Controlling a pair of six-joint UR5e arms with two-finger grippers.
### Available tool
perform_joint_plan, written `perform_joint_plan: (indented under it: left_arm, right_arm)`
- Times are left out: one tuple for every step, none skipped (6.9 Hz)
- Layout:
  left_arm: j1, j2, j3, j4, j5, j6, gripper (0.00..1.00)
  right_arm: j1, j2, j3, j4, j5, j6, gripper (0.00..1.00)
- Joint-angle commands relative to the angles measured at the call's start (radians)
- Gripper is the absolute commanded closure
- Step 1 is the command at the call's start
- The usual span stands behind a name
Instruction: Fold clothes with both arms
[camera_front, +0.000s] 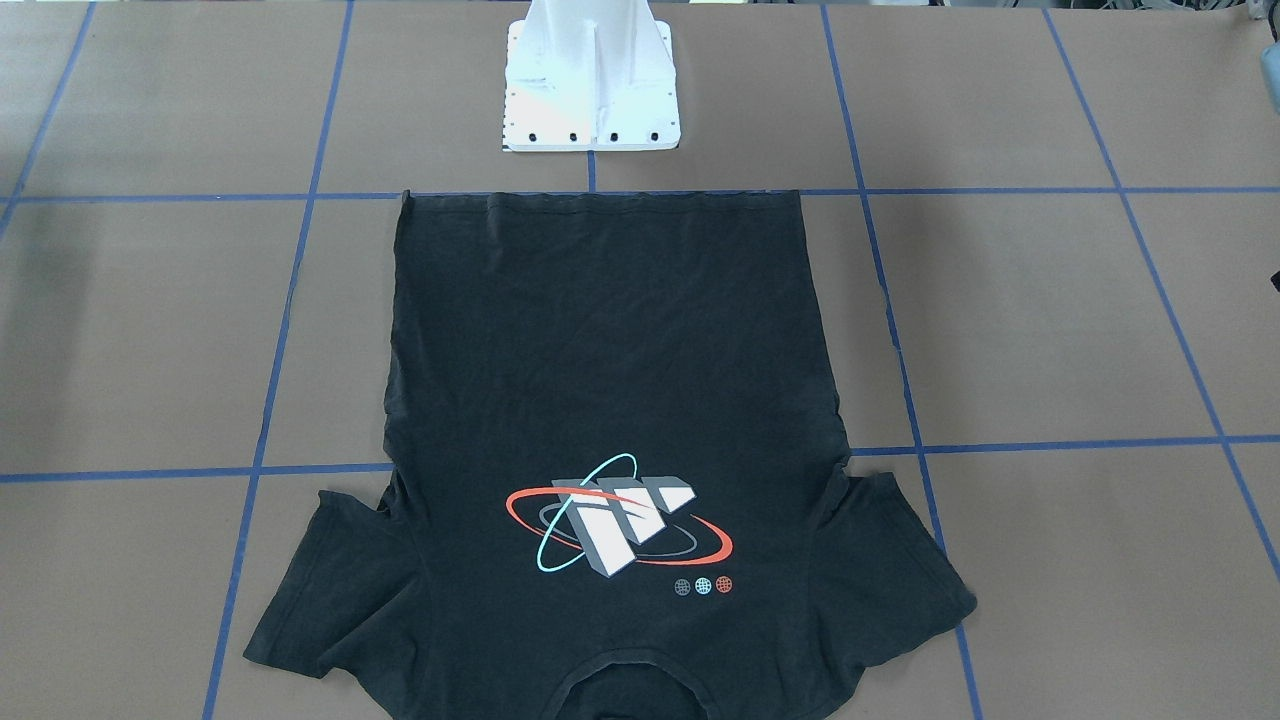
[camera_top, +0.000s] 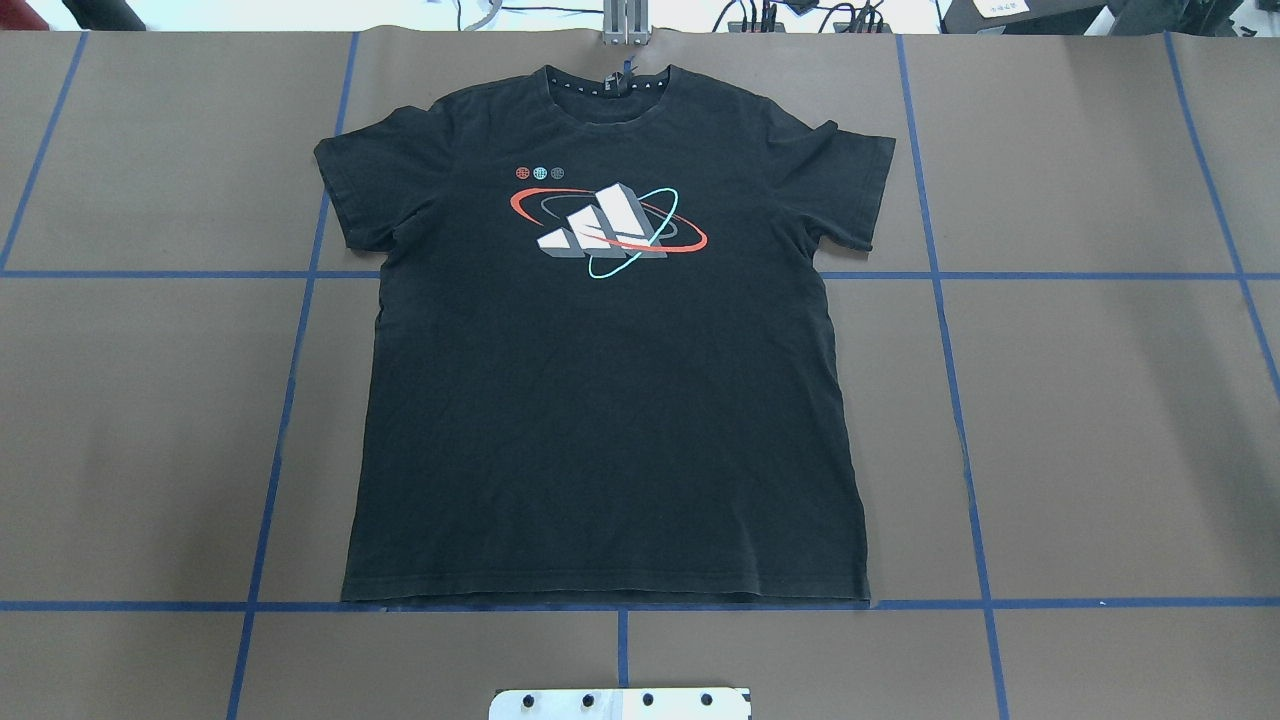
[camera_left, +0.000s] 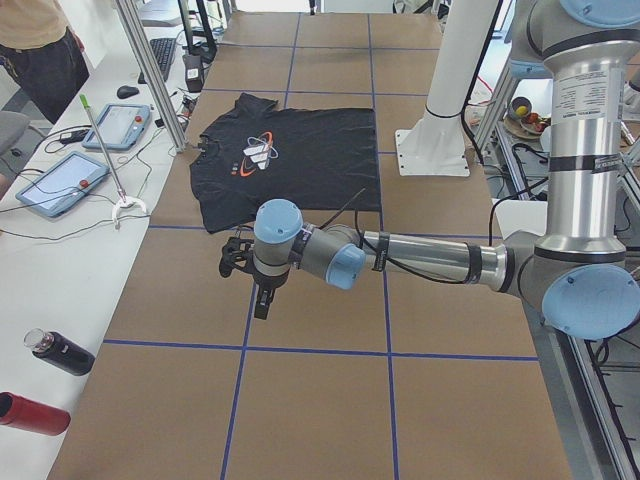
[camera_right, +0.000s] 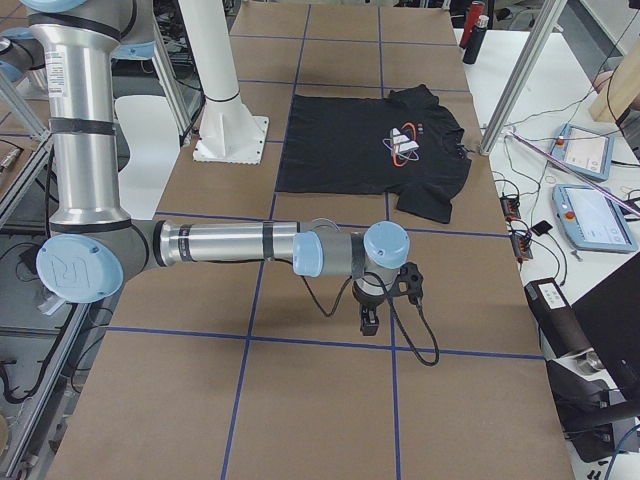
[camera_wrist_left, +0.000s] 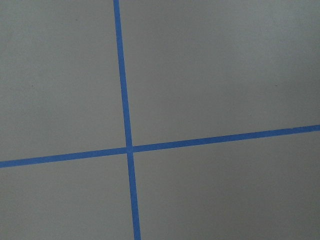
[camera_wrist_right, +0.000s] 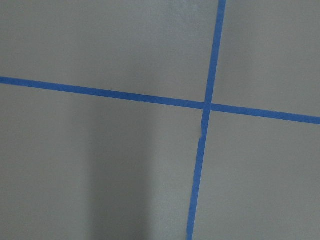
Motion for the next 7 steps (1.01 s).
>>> perform_joint_plan:
  left_arm:
    - [0.000,0.002,-0.008,-0.004,-0.001,0.002,0.00]
    - [0.000,0.003,-0.008,-0.005,0.005,0.000,0.00]
    - [0.000,-0.001,-0.010,-0.006,-0.001,-0.011,0.00]
    - [0.005,-0.008,-0.010,-0.008,-0.004,-0.012,0.00]
    - [0.005,-0.009,-0.013,-0.021,-0.006,-0.008,0.00]
    - [0.009,-0.005,-0.004,-0.079,-0.006,-0.011,0.00]
    - [0.009,-0.003,-0.004,-0.102,-0.009,-0.018,0.00]
  right_arm:
    - [0.006,-0.016,0.006,0.003,0.002,-0.001,0.00]
    - [0.006,-0.017,0.006,0.004,0.002,-0.001,0.00]
    - [0.004,-0.017,0.008,0.007,0.002,-0.001,0.00]
    - [0.004,-0.020,0.005,0.016,0.002,-0.001,0.00]
    - [-0.007,-0.023,0.005,0.018,0.003,0.005,0.00]
    - [-0.075,-0.022,0.005,0.051,0.002,0.011,0.00]
    - [-0.130,-0.005,-0.001,0.113,-0.004,0.037,0.00]
